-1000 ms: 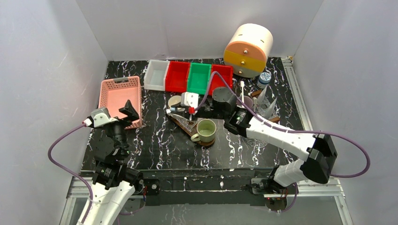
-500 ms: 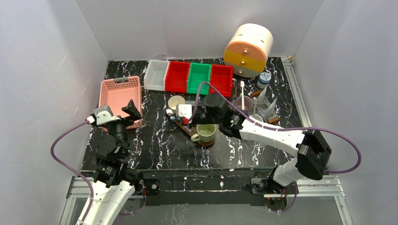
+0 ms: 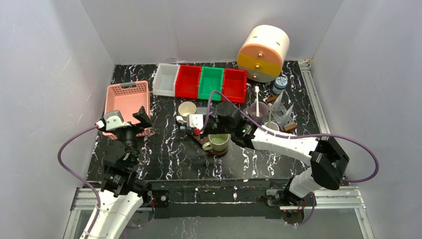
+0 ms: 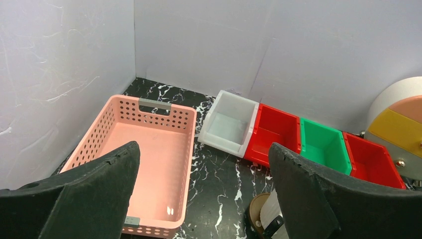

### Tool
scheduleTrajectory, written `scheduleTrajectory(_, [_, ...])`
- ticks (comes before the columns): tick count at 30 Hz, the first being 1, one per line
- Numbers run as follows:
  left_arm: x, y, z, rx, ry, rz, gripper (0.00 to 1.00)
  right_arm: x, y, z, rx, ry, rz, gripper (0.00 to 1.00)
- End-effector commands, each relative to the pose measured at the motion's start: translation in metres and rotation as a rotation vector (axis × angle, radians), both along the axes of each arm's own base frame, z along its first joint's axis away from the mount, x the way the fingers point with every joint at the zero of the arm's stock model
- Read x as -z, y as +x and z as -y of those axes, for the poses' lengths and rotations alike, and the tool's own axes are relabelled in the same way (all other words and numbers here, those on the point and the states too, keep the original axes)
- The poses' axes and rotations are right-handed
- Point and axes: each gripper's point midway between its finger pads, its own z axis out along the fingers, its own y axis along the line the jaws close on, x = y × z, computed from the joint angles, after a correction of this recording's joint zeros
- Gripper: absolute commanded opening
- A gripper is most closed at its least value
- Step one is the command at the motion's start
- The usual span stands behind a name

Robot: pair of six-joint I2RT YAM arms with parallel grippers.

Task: Prepare toiletry sets of a toothbrush and toothpaste on the tray
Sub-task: Place the toothbrush in the toothpaste holder.

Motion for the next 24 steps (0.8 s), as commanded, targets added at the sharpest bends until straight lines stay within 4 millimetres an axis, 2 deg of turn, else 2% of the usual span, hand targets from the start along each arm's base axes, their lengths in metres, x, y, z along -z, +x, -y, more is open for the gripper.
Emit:
scheduleTrajectory(1, [-0.001,0.003,0.0,-0.002,0.007,0.012,0.98,-0.001,0.002,-0.005,-0.009,0.042,0.057,0.01])
scheduleTrajectory(24, [0.003,0.007,0.007,0.03,0.028,0.001,0.98,0.011,0.026,0.005,0.077,0.113,0.056,0.01])
